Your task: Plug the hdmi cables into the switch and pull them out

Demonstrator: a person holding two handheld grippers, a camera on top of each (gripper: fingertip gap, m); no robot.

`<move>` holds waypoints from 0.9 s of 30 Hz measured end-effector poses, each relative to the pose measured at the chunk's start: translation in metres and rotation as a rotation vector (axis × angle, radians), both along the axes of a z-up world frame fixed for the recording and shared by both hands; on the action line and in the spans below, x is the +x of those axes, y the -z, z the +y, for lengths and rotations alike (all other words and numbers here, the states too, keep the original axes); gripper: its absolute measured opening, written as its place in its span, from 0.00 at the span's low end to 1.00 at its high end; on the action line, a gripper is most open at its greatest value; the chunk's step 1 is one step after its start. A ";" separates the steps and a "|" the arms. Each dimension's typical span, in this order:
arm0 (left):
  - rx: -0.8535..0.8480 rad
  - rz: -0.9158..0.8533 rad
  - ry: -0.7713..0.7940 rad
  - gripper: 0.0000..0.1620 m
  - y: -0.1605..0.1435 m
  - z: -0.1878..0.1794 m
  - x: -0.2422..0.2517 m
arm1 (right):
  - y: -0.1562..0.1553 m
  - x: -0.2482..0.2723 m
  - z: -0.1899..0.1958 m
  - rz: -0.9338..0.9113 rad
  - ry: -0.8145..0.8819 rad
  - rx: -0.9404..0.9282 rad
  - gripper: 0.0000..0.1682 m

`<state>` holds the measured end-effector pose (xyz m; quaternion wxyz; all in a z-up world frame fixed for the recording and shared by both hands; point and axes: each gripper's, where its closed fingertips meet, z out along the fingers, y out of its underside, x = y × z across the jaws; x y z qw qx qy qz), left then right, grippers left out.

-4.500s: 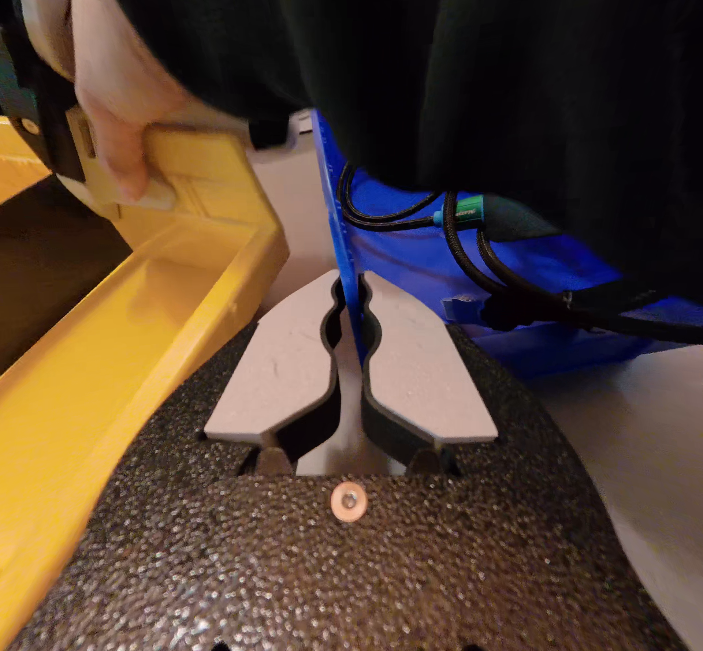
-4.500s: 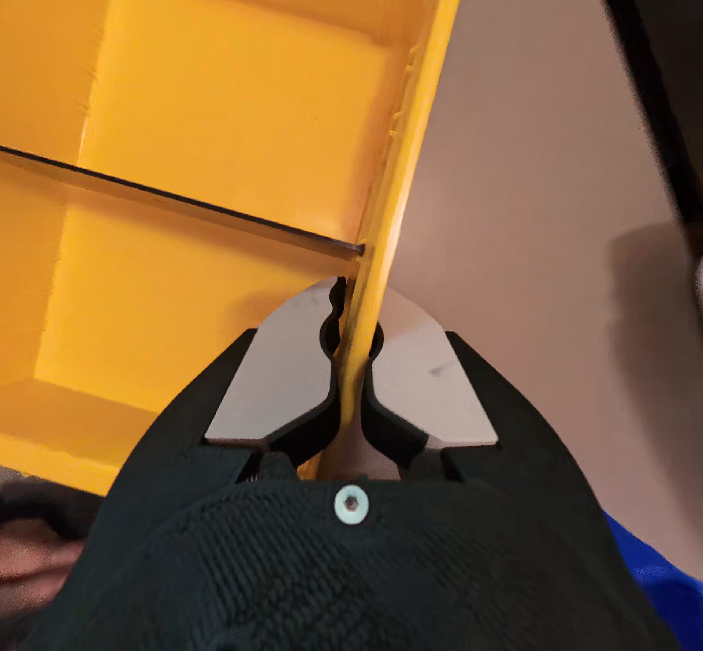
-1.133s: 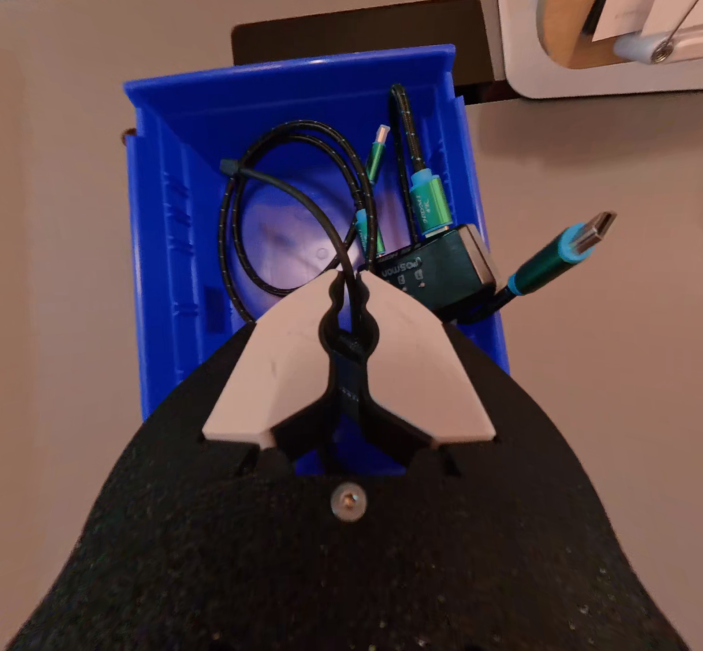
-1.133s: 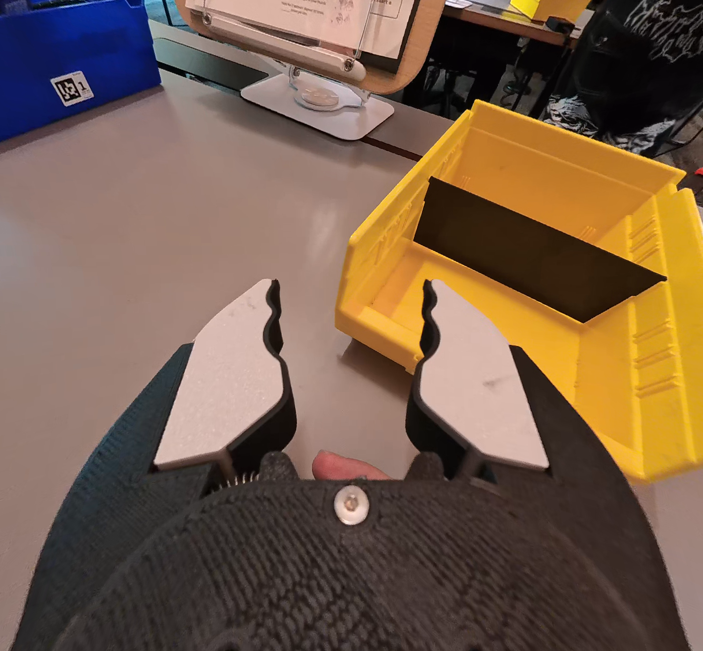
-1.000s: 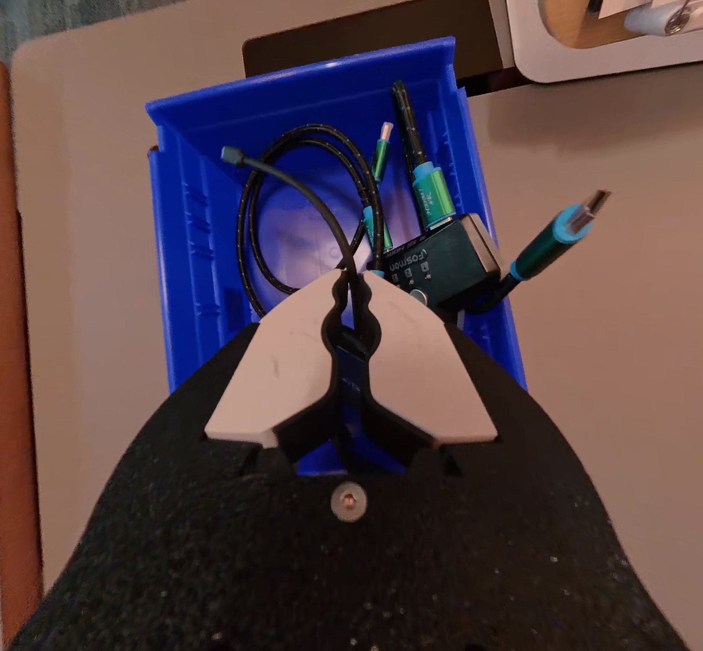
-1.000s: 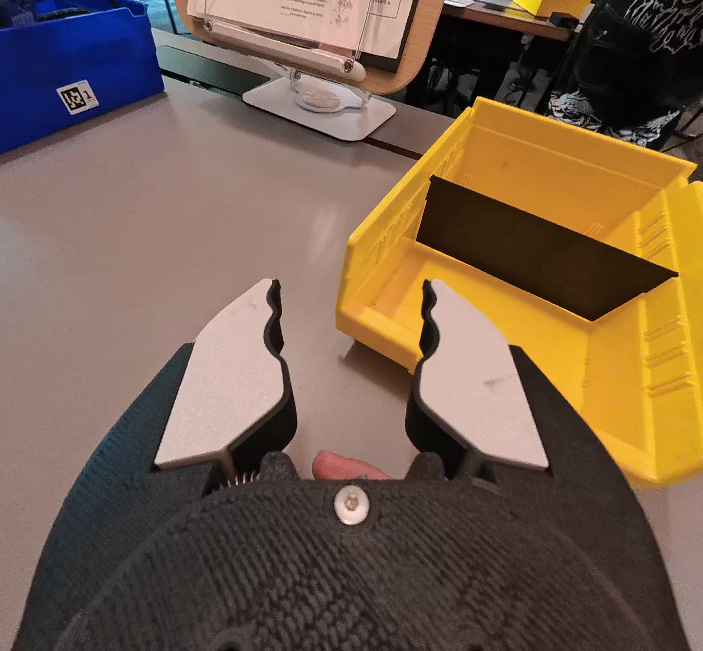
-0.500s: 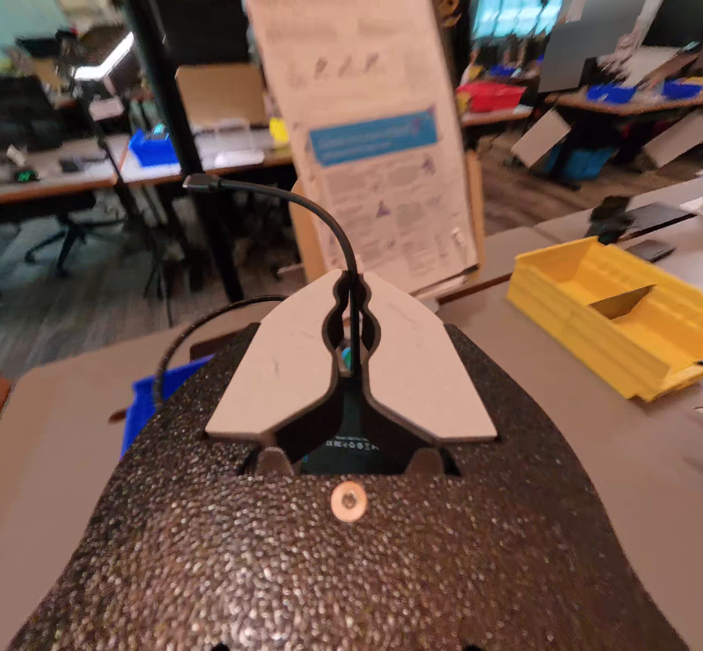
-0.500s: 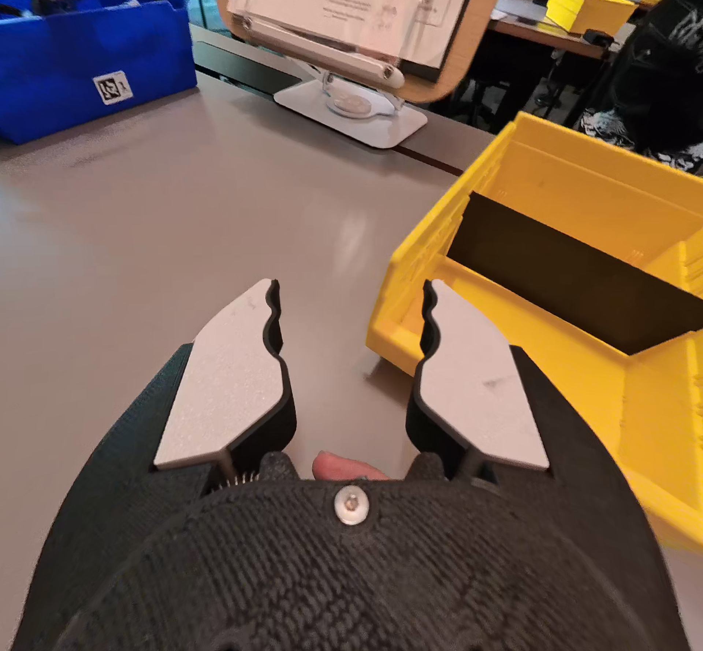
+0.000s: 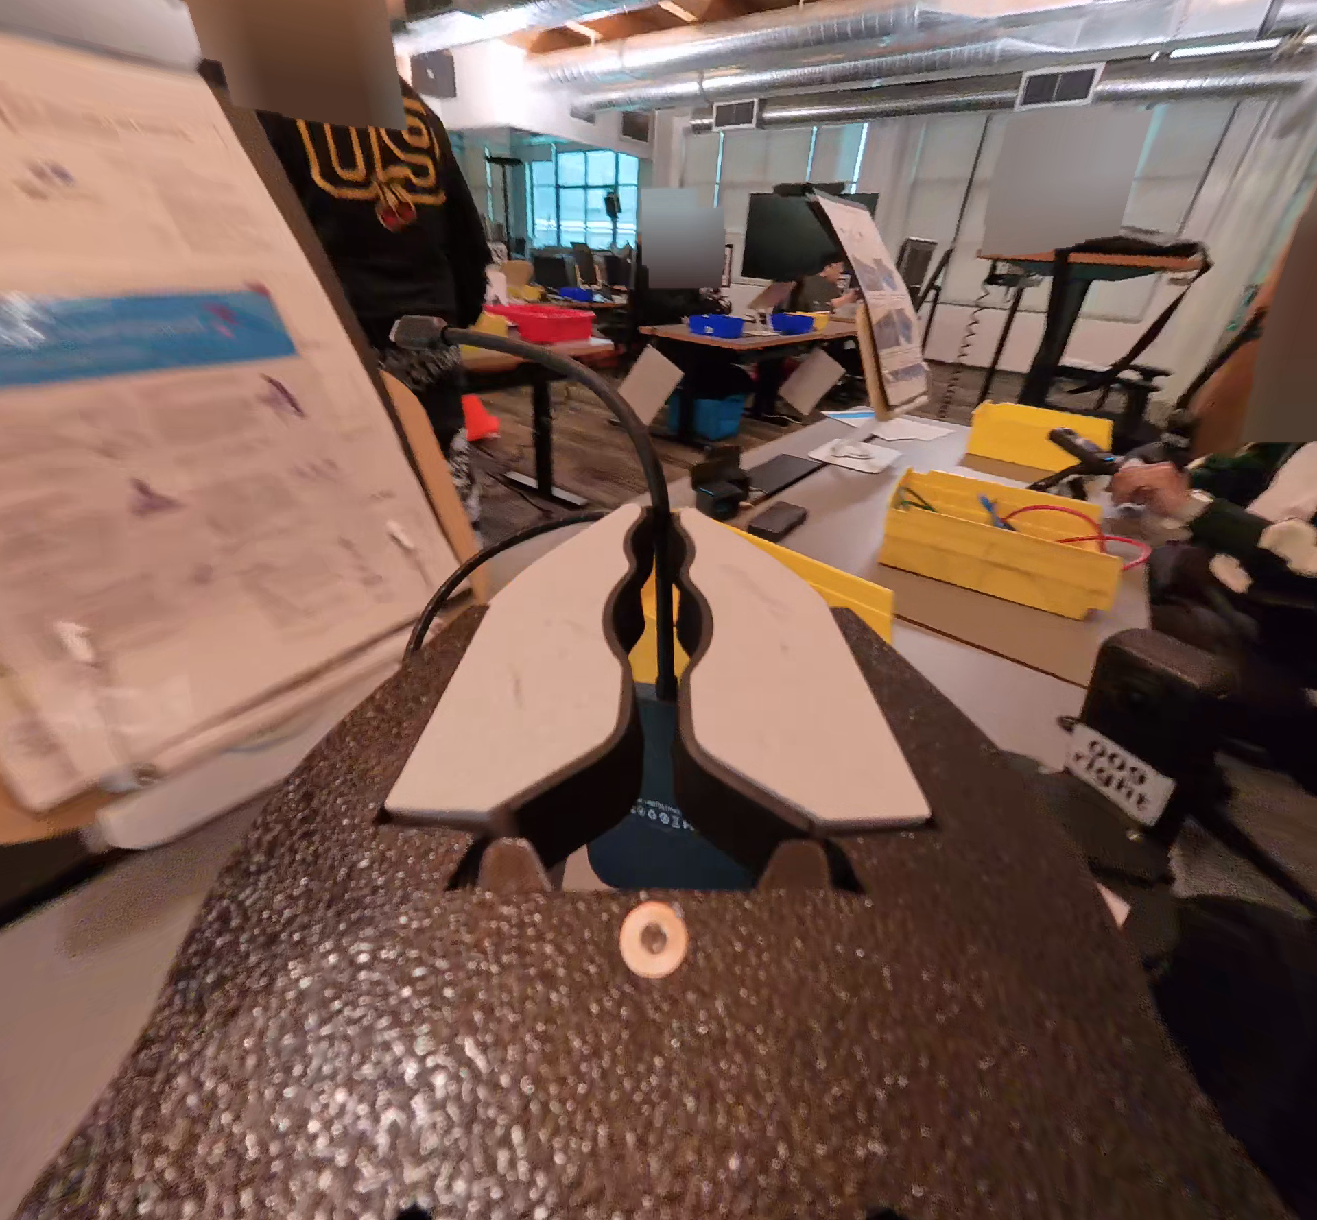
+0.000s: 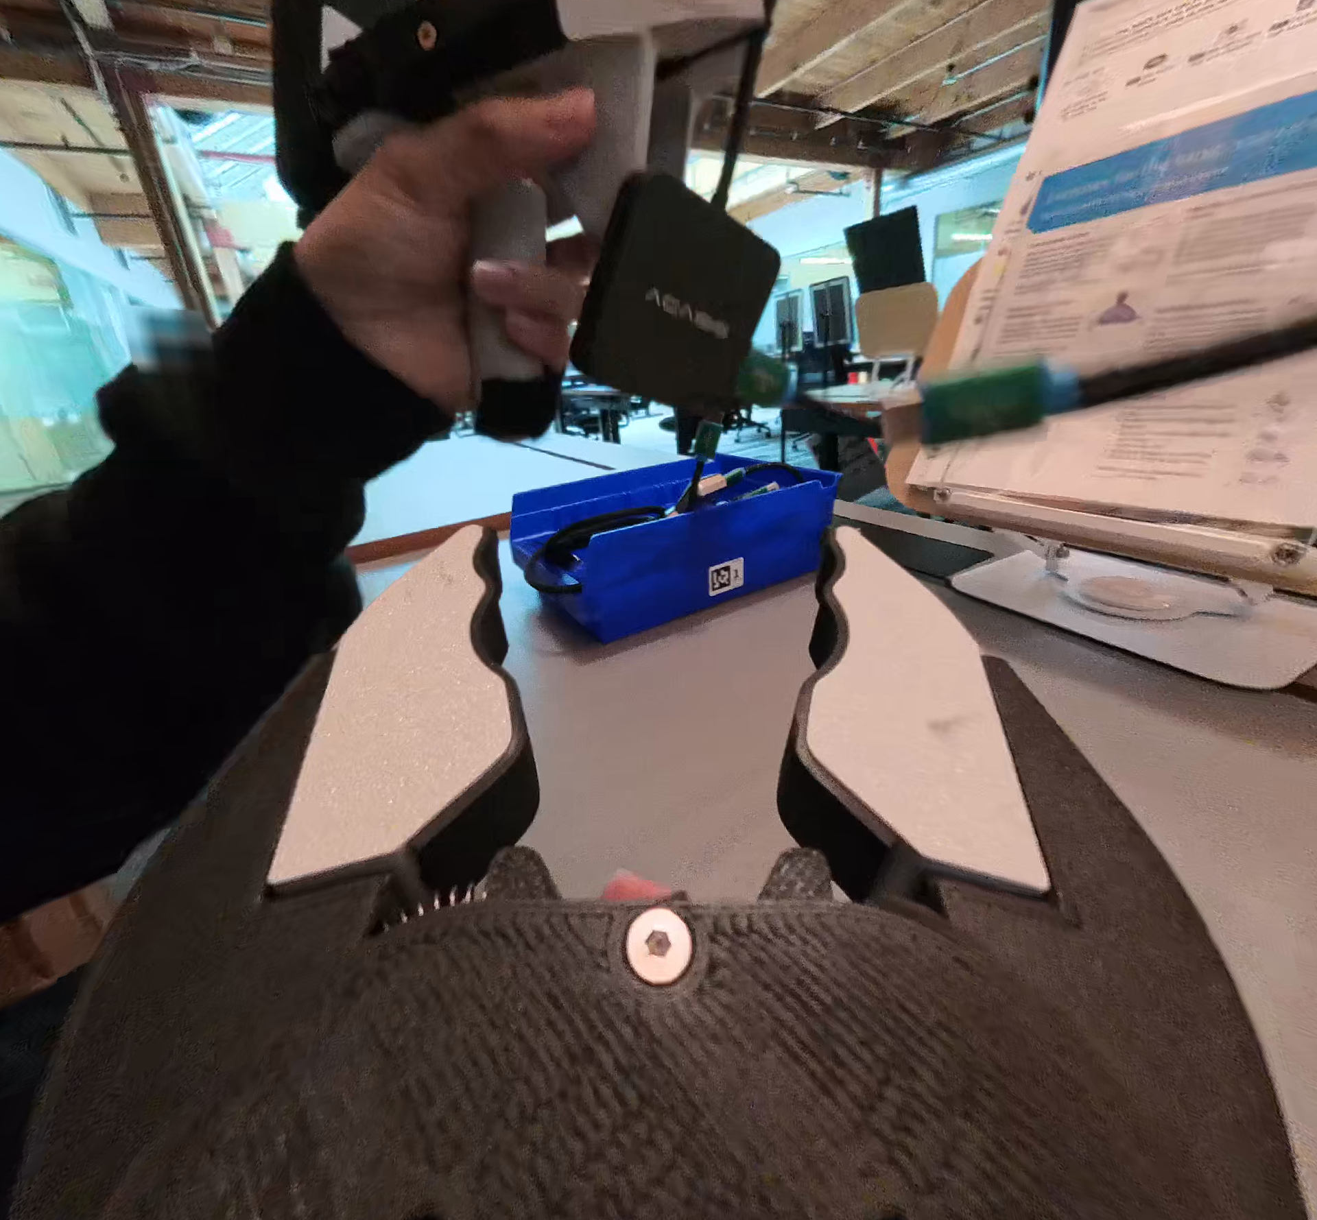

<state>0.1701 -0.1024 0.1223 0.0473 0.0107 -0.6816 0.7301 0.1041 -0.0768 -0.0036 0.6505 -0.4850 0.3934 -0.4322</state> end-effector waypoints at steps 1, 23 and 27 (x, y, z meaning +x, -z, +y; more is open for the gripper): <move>0.014 0.031 0.016 0.02 0.013 -0.008 -0.007 | 0.003 0.003 -0.002 0.006 0.028 0.005 0.51; 0.031 0.128 0.057 0.02 0.058 -0.030 -0.057 | 0.019 0.000 -0.040 -0.086 0.580 -0.675 0.13; 0.019 0.145 0.029 0.03 0.058 -0.012 -0.042 | 0.009 -0.011 -0.056 -0.103 0.785 -0.906 0.10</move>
